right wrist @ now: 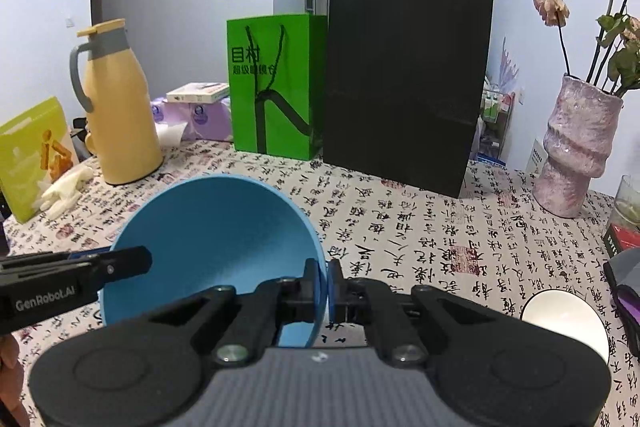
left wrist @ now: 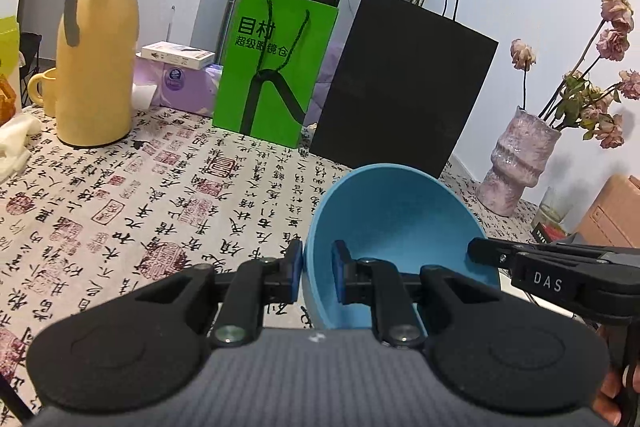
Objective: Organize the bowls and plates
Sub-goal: 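Lift the blue bowl off the table with both grippers, then carry the held blue bowl with both grippers away from the white bowls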
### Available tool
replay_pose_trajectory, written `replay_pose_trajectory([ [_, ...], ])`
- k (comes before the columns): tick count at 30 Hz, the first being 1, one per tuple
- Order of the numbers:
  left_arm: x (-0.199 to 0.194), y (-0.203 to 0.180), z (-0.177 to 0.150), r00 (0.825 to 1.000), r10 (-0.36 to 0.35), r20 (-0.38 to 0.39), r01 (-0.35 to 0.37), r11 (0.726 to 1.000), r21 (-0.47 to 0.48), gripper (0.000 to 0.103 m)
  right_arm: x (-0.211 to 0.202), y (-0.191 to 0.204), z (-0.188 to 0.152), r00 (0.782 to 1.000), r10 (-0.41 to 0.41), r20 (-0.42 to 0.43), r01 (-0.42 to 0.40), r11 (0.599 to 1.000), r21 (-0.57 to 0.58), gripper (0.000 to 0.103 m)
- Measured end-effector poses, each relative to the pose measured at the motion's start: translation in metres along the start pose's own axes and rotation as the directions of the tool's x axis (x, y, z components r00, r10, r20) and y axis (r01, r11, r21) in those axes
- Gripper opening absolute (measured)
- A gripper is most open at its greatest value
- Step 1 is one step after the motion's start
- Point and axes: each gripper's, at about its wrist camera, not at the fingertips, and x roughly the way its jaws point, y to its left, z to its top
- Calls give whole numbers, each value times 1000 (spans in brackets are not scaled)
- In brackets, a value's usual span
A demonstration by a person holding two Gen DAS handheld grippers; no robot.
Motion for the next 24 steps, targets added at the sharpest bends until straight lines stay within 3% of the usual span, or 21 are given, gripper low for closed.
replay_pose_trajectory([
  [24,-64,34,0,995,65,79,-62,997,-44,16,-34,54,0,995,76,61,-75,997,-17,4],
])
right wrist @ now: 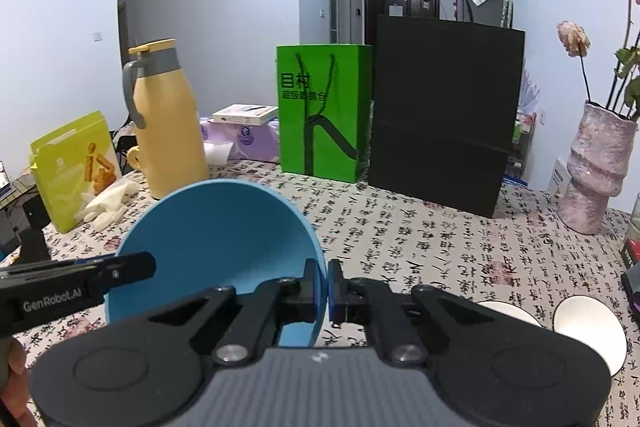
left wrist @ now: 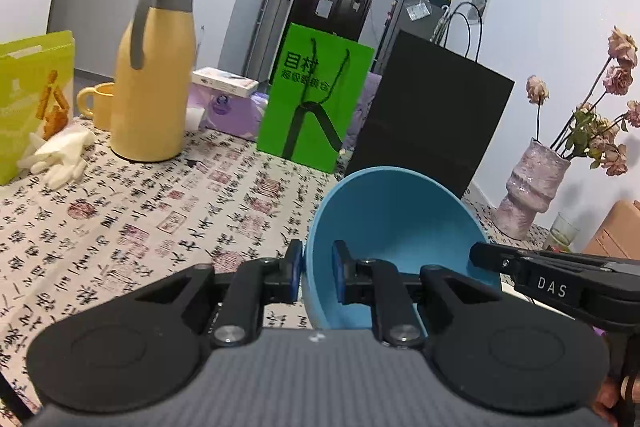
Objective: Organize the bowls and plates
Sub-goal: 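Carry the held blue bowl with both grippers away from the white bowls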
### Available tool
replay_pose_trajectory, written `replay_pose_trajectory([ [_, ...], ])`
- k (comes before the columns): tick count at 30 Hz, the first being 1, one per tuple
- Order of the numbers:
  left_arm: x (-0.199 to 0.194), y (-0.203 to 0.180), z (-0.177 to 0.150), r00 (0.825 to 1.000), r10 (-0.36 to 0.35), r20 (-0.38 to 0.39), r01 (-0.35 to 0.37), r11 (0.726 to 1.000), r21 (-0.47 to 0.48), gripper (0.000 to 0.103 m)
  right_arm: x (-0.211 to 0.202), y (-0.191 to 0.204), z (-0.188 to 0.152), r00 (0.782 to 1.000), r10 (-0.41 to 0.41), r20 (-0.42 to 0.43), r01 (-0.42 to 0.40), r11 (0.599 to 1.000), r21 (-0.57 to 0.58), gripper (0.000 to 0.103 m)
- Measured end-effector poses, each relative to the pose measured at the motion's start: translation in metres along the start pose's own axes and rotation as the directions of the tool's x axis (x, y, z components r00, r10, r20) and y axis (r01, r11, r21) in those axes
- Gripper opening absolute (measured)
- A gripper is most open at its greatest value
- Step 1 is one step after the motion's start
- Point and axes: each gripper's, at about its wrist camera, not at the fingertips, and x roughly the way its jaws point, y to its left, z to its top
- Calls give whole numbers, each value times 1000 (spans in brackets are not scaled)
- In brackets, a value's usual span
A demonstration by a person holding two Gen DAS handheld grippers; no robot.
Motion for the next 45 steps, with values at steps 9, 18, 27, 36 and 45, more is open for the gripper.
replay_pose_trajectory([
  [9,-19,19,3,999,36,41,-36,999,-11,16,-2,27,3,1000,26,15,-26,1000,-11,4],
  [18,-36,46,6,994,82,69,-80,996,-39,16,3,59,4,998,67,14,-67,997,-26,4],
  [27,-49,77,8,990,119,80,-114,991,-67,16,11,89,3,994,106,4,-106,994,-35,4],
  [36,-60,105,8,985,148,86,-140,986,-95,16,20,120,2,991,133,-18,-134,990,-50,4],
  [45,-66,137,2,983,167,76,-155,978,-140,16,32,148,-3,986,159,-54,-162,985,-62,4],
])
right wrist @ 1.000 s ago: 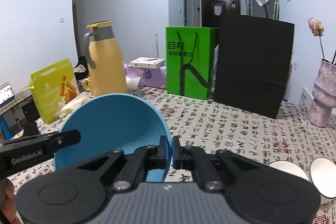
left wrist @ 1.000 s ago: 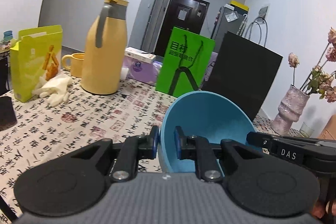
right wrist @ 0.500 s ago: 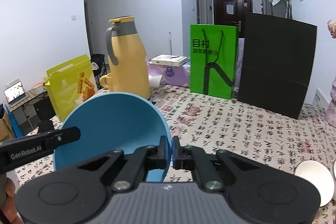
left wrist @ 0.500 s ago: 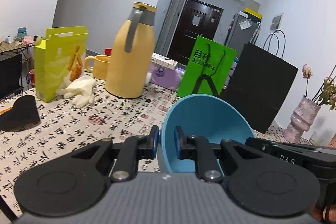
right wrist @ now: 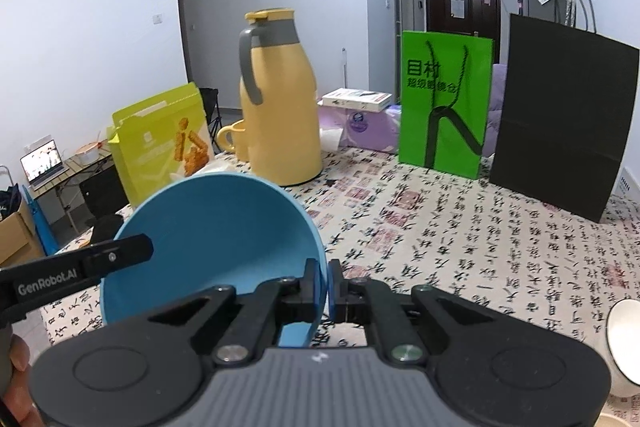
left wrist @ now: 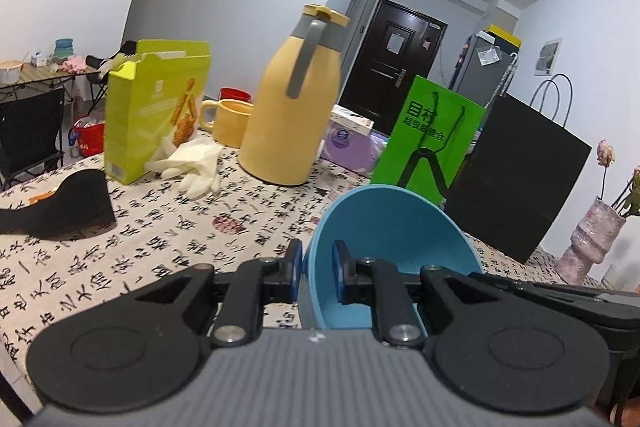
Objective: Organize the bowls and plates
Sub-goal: 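Carry the held blue bowl with both grippers away from the white bowls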
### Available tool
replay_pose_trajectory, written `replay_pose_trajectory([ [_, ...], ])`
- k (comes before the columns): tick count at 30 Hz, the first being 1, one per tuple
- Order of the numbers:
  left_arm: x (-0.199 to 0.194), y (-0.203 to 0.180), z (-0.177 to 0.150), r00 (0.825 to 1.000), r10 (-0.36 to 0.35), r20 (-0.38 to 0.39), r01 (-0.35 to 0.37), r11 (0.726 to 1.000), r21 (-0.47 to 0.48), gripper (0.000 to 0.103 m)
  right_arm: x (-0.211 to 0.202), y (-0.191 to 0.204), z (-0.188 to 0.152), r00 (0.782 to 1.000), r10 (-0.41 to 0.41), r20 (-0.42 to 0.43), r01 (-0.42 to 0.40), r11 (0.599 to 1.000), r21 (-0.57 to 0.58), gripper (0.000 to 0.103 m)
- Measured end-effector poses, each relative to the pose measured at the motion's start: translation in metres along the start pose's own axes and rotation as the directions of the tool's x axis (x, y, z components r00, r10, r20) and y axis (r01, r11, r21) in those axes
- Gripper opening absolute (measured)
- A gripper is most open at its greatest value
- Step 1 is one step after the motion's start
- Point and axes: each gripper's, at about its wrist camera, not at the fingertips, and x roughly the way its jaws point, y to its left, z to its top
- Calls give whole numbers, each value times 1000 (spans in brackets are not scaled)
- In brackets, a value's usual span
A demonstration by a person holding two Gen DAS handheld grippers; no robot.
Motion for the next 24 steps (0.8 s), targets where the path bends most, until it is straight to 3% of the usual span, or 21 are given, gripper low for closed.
replay_pose_trajectory([
  [11,0,32,-4,999,38,-27,-39,999,-29,16,24,26,-11,998,30,-63,-29,1000,3,5],
  [24,1,59,-16,988,57,-144,-70,994,-86,16,31,40,-20,990,55,-126,-54,998,14,5],
])
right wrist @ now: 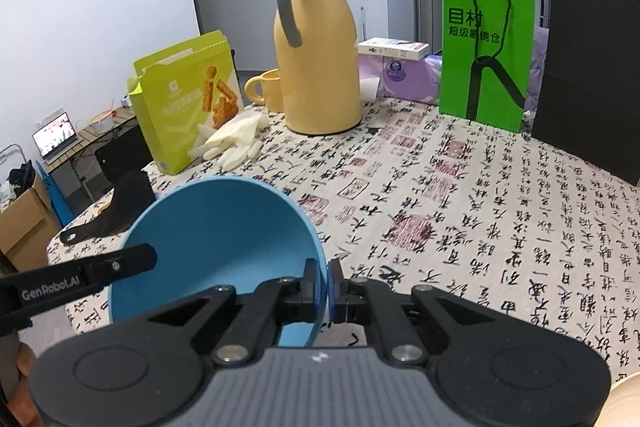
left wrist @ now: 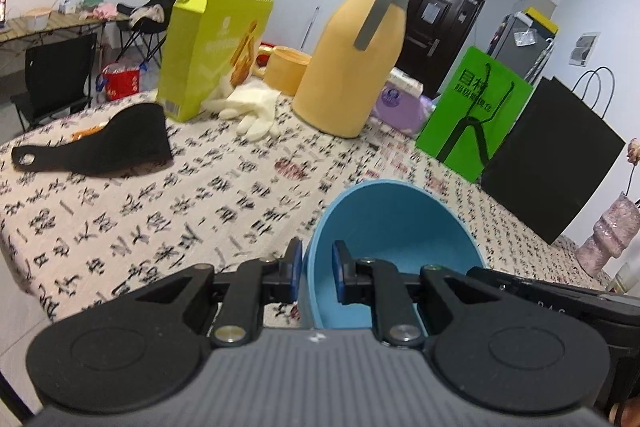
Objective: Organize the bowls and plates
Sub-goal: 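Carry the held blue bowl with both grippers away from the white bowls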
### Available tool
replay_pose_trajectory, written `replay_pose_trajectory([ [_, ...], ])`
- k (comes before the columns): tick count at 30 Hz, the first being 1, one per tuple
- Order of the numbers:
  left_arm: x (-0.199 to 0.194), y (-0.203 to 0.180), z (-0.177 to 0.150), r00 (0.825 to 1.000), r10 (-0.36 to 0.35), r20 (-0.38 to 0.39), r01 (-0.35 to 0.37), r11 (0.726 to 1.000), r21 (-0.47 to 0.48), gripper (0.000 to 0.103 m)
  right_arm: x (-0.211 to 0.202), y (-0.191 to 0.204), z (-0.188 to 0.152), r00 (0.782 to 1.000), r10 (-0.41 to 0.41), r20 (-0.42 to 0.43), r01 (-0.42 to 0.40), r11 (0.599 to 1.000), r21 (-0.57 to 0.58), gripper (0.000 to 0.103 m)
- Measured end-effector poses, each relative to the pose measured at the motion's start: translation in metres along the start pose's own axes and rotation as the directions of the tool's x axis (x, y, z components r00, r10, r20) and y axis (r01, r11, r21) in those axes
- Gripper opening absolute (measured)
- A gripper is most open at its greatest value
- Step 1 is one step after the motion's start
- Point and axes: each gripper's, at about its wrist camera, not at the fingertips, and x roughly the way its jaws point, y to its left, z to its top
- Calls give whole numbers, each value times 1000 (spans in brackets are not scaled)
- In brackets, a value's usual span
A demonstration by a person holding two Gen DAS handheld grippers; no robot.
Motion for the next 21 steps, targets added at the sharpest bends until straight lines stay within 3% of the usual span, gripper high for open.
replay_pose_trajectory([
  [11,12,13,-6,994,22,-107,-26,999,-43,16,14,3,-4,999,7,-50,-7,1000,11,5],
  [21,19,18,-7,994,-1,-109,-7,997,-73,17,31,-1,-5,998,12,-60,-11,1000,22,12],
])
